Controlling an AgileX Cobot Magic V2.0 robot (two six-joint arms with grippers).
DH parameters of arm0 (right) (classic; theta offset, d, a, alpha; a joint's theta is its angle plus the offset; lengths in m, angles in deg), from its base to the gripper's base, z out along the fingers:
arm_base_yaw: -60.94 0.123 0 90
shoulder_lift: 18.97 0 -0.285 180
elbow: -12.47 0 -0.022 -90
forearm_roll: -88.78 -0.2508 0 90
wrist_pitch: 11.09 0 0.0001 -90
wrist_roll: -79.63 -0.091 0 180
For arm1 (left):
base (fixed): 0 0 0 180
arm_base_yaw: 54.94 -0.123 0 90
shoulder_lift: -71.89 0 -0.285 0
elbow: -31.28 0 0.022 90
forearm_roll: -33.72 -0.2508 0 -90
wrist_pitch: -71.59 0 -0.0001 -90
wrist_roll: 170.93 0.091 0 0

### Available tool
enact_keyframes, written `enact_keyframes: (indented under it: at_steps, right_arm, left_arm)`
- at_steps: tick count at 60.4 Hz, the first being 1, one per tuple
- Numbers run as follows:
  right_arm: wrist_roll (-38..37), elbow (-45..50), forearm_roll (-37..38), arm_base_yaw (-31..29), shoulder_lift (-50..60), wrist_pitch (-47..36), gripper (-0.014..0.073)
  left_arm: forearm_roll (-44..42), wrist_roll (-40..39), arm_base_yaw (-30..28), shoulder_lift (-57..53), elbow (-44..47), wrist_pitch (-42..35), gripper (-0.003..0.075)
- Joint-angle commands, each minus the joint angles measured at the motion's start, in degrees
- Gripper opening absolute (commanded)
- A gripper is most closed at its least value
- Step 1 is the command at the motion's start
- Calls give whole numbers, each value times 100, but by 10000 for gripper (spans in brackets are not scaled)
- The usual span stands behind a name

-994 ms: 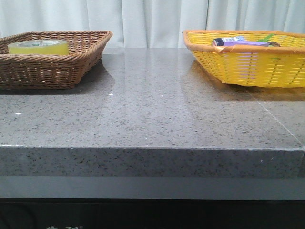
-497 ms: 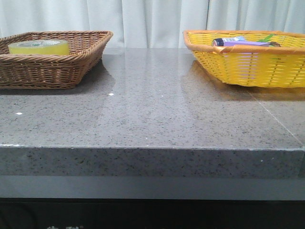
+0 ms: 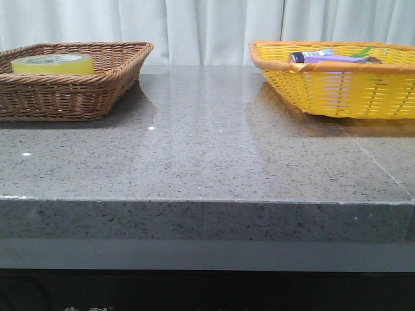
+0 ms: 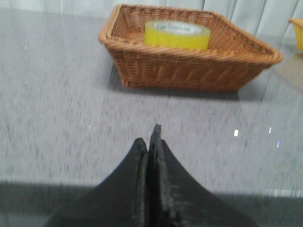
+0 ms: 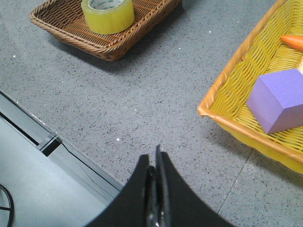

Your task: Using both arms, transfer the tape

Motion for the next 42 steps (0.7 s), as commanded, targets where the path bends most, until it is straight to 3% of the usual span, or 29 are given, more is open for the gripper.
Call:
enact_keyframes:
  at_steps: [1,20,42]
  right_arm:
    - [-5,-155,-42,-11,26,-393,-70]
    - [-5,-155,-42,-11,26,-399,-70]
    - [-5,-155,-42,-11,26,-399,-70]
  left_arm:
    - [-9,-73,-11,-114,235,-704,-20]
    - [-334,-392,-11,-114,222,-798,-20]
    - [-325,-392,85,-114,222,-1539,-20]
